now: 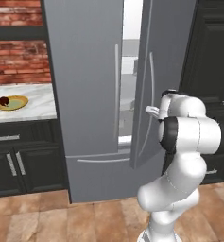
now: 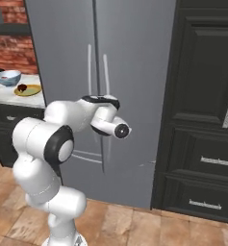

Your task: Place one of the steaks on the plate and the other in the bowl. Then place the bowl in the fridge.

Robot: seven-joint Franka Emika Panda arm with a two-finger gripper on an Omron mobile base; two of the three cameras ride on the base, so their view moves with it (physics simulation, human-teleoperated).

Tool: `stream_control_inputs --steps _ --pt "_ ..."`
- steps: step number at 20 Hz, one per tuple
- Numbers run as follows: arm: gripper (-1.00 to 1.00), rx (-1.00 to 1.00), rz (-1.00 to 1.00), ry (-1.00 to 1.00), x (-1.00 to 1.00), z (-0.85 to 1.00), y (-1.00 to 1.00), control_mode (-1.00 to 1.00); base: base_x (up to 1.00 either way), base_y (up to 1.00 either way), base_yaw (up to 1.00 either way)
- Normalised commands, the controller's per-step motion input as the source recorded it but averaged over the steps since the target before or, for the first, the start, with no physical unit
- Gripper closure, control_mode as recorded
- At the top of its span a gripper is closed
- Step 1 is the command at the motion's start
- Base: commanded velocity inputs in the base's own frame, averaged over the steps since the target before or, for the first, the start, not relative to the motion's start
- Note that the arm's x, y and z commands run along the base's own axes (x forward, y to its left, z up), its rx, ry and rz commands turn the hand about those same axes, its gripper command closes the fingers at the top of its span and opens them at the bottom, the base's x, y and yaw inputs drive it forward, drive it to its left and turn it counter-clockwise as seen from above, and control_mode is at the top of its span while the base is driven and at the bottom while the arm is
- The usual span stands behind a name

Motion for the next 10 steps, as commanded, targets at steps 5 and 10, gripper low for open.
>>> stream_control_inputs --steps 5,10 --pt "1.00 0.04 0.00 0.08 -0.43 -0.19 -1.00 -1.00 0.00 0.00 0.00" --pt "1.00 0.05 -0.04 0.15 -0.52 -0.26 -1.00 -1.00 0.00 0.00 0.00"
